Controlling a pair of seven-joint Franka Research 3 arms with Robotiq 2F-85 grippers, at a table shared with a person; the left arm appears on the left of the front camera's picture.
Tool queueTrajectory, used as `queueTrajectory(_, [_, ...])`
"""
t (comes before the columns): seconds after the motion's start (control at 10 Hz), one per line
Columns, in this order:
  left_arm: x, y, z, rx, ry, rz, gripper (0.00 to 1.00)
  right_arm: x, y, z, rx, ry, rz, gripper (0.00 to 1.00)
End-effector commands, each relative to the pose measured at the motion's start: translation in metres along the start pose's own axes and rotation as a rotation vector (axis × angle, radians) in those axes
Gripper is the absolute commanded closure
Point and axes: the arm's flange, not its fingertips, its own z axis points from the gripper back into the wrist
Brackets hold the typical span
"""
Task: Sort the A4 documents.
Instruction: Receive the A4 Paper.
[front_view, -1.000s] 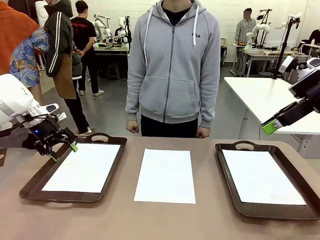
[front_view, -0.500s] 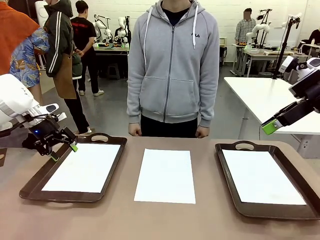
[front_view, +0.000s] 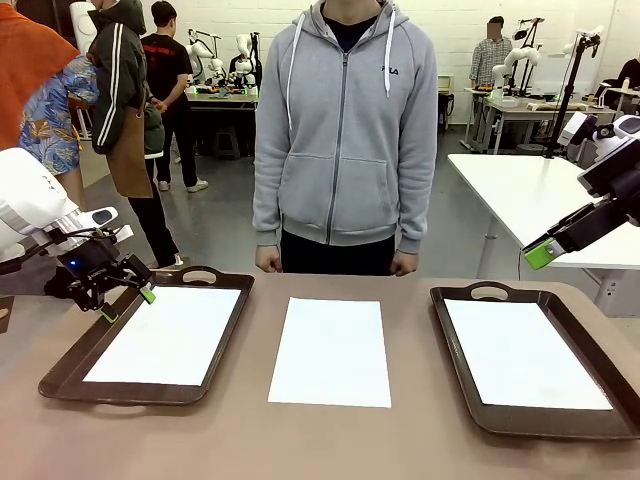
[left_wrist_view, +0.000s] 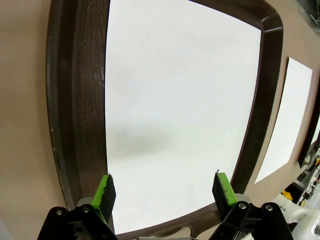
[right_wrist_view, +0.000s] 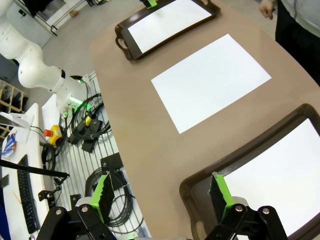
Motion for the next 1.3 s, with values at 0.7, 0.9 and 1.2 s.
queueTrajectory(0.7, [-0.059,-0.114,0.082,0.066,-0.333,-0.504,0.0,0.0,0.0,-0.001,-0.005,0.008,-0.004,0.0])
queueTrajectory(0.9, [-0.092,-0.116,0.111,-0.045,-0.432,-0.686,0.0,0.0,0.0,-0.001,-0.005,0.008,-0.004,0.0])
queueTrajectory(1.2, [-0.144,-0.14,0.155,-0.017,-0.658,-0.871,0.0,0.0,0.0,-0.001,-0.005,0.008,-0.004,0.0])
